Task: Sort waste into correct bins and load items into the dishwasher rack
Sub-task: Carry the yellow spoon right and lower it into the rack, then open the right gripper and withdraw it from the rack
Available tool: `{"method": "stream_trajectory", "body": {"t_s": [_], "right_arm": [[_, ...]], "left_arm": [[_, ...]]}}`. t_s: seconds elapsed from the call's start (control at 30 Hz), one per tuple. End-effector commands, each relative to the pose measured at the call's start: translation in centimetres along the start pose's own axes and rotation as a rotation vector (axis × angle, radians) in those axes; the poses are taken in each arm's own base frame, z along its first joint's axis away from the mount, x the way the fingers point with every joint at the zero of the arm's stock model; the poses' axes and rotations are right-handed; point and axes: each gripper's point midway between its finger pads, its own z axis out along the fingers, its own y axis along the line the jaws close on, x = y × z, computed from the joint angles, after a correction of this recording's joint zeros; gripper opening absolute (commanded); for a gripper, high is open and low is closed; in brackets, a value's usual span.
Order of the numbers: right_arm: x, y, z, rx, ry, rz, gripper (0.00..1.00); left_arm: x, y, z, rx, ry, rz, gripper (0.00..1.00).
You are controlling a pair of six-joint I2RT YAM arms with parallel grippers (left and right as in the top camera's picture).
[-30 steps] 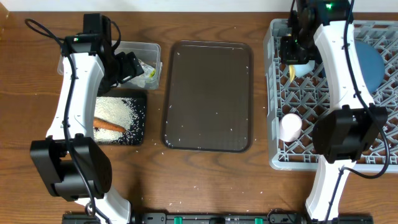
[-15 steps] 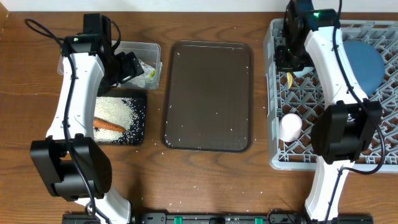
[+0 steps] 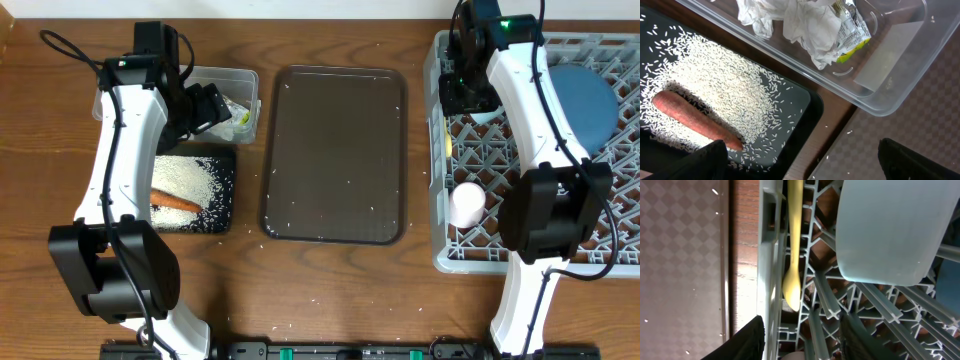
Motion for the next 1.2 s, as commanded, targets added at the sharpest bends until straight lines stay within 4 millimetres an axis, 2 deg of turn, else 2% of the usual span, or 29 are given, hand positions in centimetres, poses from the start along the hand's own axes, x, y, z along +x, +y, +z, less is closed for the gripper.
{"method": "stream_trajectory", "body": {"t_s": [0.0,0.17,0.3,0.33,0.37,0.47,0.63,0.77,0.93,1.0,1.17], "right_arm": [[-0.5,0.7,-3.7,-0.029,-0.085,-0.015,0.47],[-0.7,0.4,-9.6,-0.037,-0.219,-0.009,0.57],[0.4,-0.1,-15.4,-0.044,-0.349,-0.003,0.69],[0.8,-0.2,-16.7,-0.046,-0.379,-0.001,0.82],[1.1,-0.3,-18.1,-0.048,-0.411,0.000,0.99],[2.5,-0.6,-21.9,-0.055,-0.502,0.005,0.99],[4.7,-1.0,-26.5,-0.062,-0.616,0.010,0.99],[6.3,-1.3,-28.2,-0.063,-0.653,0.012,0.99],[10.6,-2.5,-27.8,0.005,-0.547,-0.014,0.99],[11.6,-3.5,-27.9,0.020,-0.533,0.035,0.99],[12.2,-6.0,-28.9,0.049,-0.573,0.150,0.99]], "left_arm": [[0.1,0.4,0.0,-0.017,-0.002,-0.002,0.98],[0.1,0.4,0.0,-0.017,-0.001,-0.002,0.98],[0.1,0.4,0.0,-0.017,-0.001,-0.002,0.98],[0.1,0.4,0.0,-0.017,-0.001,-0.002,0.98],[0.1,0.4,0.0,-0.017,-0.001,-0.002,0.98],[0.1,0.4,0.0,-0.017,-0.001,-0.002,0.98],[0.1,0.4,0.0,-0.017,-0.002,-0.002,0.98],[0.1,0.4,0.0,-0.017,-0.001,-0.002,0.98],[0.1,0.4,0.0,-0.017,-0.001,-0.002,0.98],[0.1,0.4,0.0,-0.017,-0.001,-0.002,0.98],[0.1,0.4,0.0,-0.017,-0.002,-0.002,0.98]]}}
